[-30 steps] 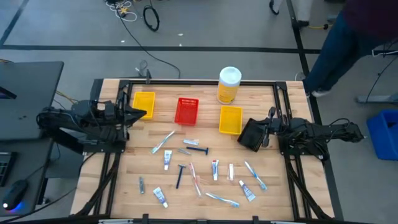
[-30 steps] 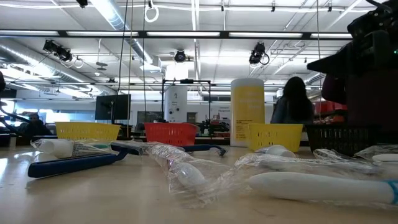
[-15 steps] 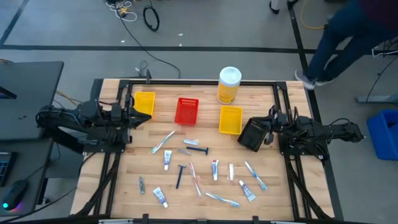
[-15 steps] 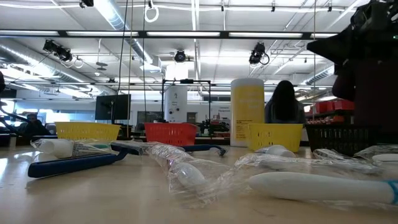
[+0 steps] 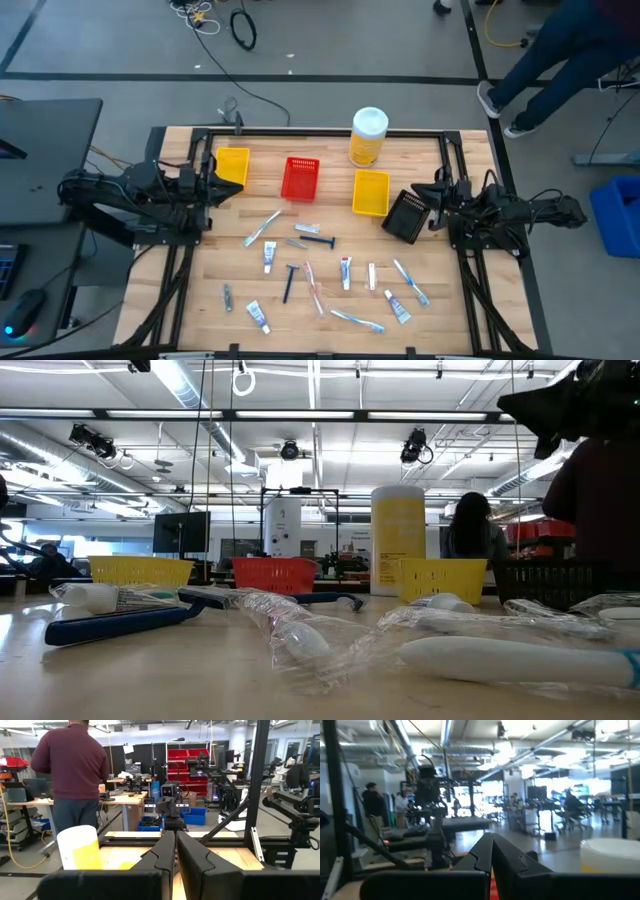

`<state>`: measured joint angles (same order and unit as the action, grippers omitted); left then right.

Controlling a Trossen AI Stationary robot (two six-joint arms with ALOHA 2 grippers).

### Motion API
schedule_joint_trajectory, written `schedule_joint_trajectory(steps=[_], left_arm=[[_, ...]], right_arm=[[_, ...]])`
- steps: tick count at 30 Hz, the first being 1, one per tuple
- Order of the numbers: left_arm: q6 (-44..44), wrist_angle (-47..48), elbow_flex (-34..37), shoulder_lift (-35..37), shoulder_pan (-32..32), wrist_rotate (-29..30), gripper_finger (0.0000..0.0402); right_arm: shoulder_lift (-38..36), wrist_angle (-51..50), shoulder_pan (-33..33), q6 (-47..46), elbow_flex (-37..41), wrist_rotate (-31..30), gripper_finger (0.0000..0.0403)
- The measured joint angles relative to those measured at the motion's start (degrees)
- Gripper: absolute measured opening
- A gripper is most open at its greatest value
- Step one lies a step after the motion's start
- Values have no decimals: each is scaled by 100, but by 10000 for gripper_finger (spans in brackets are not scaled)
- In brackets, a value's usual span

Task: Pick & Place Travel size toiletries
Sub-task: Put the green toothbrush into the left yellow basket

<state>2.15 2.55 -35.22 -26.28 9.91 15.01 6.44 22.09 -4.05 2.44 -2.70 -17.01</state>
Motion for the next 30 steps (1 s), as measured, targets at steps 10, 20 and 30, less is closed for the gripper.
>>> schedule_joint_trajectory(steps=[10,20,30], left_arm=[[43,2,2,-617,2,149,38],[-367,-22,2,-1257,2,524,110],[-1515,601,2,-2184,2,515,140]], right_arm=[[1375,1163,0,195,-44,77,90],[2970,1109,0,258,-1099,387,155],[4641,377,0,299,-2029,421,186]])
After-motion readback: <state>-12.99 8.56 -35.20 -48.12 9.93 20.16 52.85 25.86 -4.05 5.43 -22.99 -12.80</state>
